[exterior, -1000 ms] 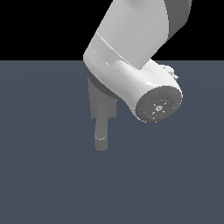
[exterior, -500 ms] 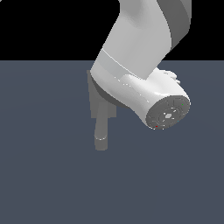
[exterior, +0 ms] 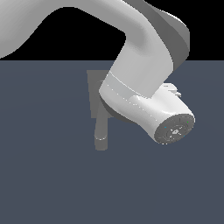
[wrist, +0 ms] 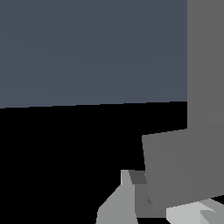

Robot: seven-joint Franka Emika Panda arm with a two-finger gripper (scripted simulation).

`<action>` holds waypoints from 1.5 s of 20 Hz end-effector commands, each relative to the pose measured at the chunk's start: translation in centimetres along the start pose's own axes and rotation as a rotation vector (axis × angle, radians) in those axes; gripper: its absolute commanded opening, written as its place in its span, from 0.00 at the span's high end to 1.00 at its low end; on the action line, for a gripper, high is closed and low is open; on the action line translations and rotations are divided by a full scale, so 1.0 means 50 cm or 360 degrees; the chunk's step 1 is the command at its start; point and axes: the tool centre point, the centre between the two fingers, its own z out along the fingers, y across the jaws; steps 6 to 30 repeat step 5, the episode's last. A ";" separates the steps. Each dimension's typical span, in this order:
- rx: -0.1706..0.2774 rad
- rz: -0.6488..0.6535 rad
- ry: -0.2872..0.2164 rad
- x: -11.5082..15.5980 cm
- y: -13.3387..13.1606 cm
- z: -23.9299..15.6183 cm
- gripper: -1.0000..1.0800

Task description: Turn on the faucet by rotating a designated handle.

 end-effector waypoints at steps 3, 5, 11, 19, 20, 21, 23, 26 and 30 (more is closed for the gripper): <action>-0.0056 -0.0018 0.0078 0.065 0.014 -0.001 1.00; -0.0061 -0.0022 0.0088 0.075 0.012 -0.001 1.00; -0.0061 -0.0022 0.0088 0.075 0.012 -0.001 1.00; -0.0061 -0.0022 0.0088 0.075 0.012 -0.001 1.00; -0.0061 -0.0022 0.0088 0.075 0.012 -0.001 1.00; -0.0061 -0.0022 0.0088 0.075 0.012 -0.001 1.00; -0.0061 -0.0022 0.0088 0.075 0.012 -0.001 1.00; -0.0061 -0.0022 0.0088 0.075 0.012 -0.001 1.00; -0.0061 -0.0022 0.0088 0.075 0.012 -0.001 1.00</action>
